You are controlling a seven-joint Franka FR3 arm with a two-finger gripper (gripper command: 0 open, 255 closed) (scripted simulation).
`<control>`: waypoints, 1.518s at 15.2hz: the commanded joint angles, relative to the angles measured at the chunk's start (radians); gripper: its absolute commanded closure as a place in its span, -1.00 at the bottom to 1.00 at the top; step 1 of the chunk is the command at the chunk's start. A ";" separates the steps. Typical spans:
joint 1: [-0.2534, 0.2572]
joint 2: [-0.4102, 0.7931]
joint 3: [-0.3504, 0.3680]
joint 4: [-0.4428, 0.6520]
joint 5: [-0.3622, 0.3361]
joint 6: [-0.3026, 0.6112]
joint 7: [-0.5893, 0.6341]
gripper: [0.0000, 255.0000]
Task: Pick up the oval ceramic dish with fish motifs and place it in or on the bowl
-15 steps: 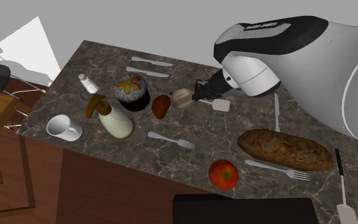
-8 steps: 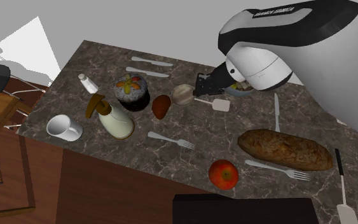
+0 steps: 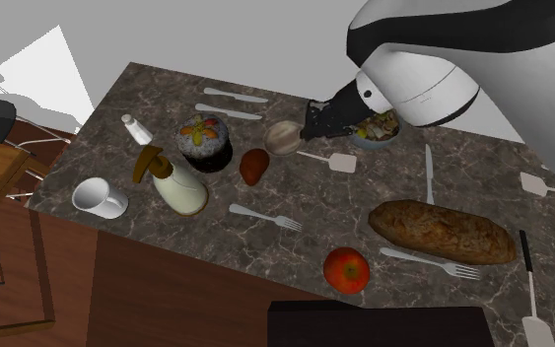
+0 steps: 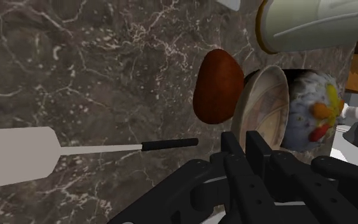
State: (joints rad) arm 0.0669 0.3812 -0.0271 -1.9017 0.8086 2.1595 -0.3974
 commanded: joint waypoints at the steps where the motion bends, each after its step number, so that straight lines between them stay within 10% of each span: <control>1: -0.014 0.008 -0.010 0.026 -0.011 -0.027 -0.001 1.00; 15: -0.226 0.302 -0.092 0.536 -0.091 -0.355 -0.052 1.00; 23: -0.380 0.661 -0.087 1.159 -0.117 -0.625 0.021 1.00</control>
State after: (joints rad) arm -0.2984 0.9836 -0.1187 -0.8350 0.6943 1.5651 -0.3907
